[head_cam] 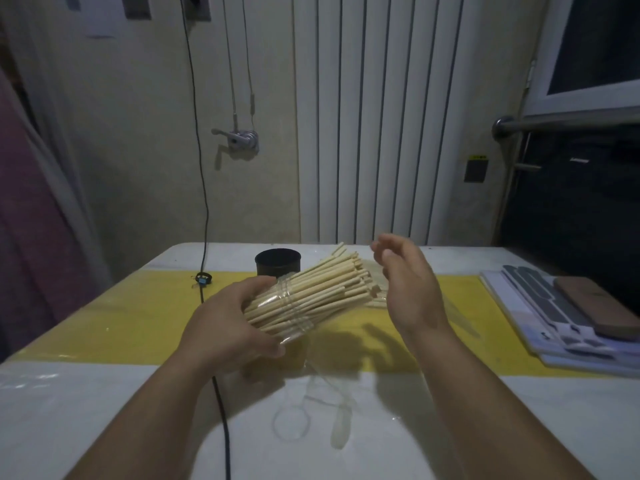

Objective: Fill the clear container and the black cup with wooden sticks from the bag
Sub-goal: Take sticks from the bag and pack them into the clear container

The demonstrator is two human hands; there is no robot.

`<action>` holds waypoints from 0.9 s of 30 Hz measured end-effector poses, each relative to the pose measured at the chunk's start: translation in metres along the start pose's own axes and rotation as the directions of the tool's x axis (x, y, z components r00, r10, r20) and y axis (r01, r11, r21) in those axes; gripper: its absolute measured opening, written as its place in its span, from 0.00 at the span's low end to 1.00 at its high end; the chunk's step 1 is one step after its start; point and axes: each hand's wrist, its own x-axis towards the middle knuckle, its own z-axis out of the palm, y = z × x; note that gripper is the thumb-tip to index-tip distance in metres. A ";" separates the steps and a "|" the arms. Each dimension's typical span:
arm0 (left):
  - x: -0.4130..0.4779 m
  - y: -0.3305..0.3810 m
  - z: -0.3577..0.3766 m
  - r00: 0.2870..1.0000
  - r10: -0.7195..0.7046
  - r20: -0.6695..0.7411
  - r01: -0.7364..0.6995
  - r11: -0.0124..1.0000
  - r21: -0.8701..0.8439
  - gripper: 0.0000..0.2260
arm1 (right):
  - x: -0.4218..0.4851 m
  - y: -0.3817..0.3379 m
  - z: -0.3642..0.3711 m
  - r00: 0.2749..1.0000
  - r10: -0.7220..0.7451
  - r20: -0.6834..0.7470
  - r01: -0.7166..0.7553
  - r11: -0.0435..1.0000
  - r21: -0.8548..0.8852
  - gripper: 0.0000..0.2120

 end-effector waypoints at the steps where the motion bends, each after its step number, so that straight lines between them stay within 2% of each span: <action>1: 0.000 -0.001 0.000 1.000 -0.008 -0.005 0.008 1.000 -0.025 0.45 | 0.002 0.000 -0.003 0.999 -0.007 -0.038 0.006 0.999 -0.039 0.11; 4: 0.000 -0.001 -0.002 0.999 -0.030 -0.018 0.028 0.994 -0.107 0.40 | 0.007 0.002 -0.013 0.997 -0.015 -0.078 0.004 0.991 -0.135 0.11; 6: 0.000 -0.001 -0.003 0.999 -0.037 -0.015 0.035 0.989 -0.143 0.38 | 0.009 0.003 -0.017 0.999 0.004 -0.050 -0.012 0.987 -0.158 0.11; 8: -0.001 -0.001 -0.004 0.999 -0.041 -0.015 0.038 0.985 -0.170 0.36 | 0.009 0.003 -0.020 0.999 0.025 0.022 -0.018 0.964 -0.264 0.10; 12: -0.001 -0.001 -0.004 0.998 -0.060 -0.029 0.052 0.975 -0.216 0.35 | 0.007 0.004 -0.017 0.949 0.173 0.263 0.002 0.833 -0.553 0.11; 15: -0.001 -0.001 -0.005 0.998 -0.058 -0.022 0.052 0.972 -0.231 0.35 | 0.007 0.013 -0.011 0.894 0.304 0.328 0.014 0.714 -0.700 0.12; 20: 0.000 0.000 -0.005 0.998 -0.057 -0.026 0.049 0.970 -0.239 0.35 | 0.003 0.041 -0.002 0.838 0.352 0.418 0.136 0.607 -0.783 0.26; 23: -0.001 0.000 -0.005 0.997 -0.069 -0.028 0.060 0.967 -0.246 0.35 | 0.006 0.064 0.003 0.825 0.382 0.416 0.168 0.537 -0.827 0.32; 27: 0.001 -0.001 -0.005 0.996 -0.074 -0.041 0.061 0.966 -0.253 0.38 | 0.014 0.085 0.009 0.867 0.396 0.303 0.107 0.445 -0.889 0.33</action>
